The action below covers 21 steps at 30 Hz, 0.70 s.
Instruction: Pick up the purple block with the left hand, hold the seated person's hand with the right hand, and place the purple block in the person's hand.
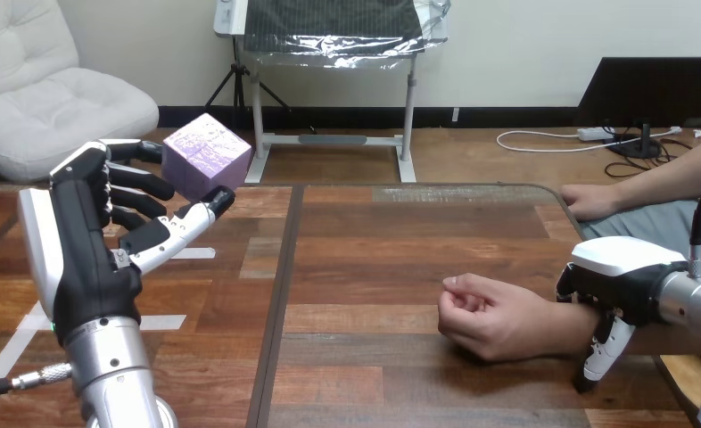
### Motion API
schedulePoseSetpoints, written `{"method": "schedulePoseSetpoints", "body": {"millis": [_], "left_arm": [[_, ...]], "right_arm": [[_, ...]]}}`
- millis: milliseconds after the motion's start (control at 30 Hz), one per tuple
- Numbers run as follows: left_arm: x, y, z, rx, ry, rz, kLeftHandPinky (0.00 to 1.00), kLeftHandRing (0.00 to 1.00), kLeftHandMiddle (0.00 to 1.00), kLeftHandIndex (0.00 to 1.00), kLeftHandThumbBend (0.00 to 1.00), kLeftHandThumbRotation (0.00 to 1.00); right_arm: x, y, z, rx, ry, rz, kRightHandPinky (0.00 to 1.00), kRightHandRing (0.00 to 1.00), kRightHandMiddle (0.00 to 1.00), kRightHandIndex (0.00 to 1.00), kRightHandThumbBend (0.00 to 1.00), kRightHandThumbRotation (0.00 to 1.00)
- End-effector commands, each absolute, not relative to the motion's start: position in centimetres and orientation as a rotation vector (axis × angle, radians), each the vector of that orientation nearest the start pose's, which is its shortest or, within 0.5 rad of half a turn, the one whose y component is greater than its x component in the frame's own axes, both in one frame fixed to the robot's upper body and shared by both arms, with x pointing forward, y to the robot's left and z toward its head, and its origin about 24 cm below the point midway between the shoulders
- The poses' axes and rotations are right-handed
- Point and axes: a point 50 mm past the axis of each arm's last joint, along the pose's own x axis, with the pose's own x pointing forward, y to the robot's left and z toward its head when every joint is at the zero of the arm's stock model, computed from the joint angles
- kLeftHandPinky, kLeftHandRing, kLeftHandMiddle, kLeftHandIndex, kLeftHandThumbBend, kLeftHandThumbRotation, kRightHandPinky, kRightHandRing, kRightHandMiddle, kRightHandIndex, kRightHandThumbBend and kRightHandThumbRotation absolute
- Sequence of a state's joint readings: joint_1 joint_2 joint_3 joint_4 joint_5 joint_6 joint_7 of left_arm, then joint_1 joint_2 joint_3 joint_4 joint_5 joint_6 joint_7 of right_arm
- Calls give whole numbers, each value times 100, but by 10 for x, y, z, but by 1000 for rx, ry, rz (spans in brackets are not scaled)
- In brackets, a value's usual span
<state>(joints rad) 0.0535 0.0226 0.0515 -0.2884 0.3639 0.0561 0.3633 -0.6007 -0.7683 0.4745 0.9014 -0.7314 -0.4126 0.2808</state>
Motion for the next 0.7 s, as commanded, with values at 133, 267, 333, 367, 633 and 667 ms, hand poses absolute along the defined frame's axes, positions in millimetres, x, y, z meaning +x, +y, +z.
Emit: {"method": "schedulePoseSetpoints", "body": {"millis": [133,267,333,367,633,667], "left_arm": [[239,181,123,333,-365,466,23,32,37,41,62,0],[239,180,123,331,-360,460,24,32,38,41,62,0],[240,180,123,329,-358,457,24,32,38,41,62,0],[240,179,123,323,-355,453,24,32,38,41,62,0],[244,177,120,304,-351,430,26,34,39,41,60,0],[244,177,120,303,-351,429,26,34,39,41,60,0]], "right_arm": [[287,-276,-11,-1493,552,804,21,32,42,48,95,13],[289,-276,-9,-1469,553,790,26,38,47,47,95,11],[290,-276,-8,-1462,553,786,28,40,49,47,94,11],[291,-276,-6,-1450,549,778,28,41,49,47,94,11],[297,-277,2,-1394,519,729,28,39,47,45,94,9],[298,-277,3,-1393,518,727,27,39,47,45,93,9]]}}
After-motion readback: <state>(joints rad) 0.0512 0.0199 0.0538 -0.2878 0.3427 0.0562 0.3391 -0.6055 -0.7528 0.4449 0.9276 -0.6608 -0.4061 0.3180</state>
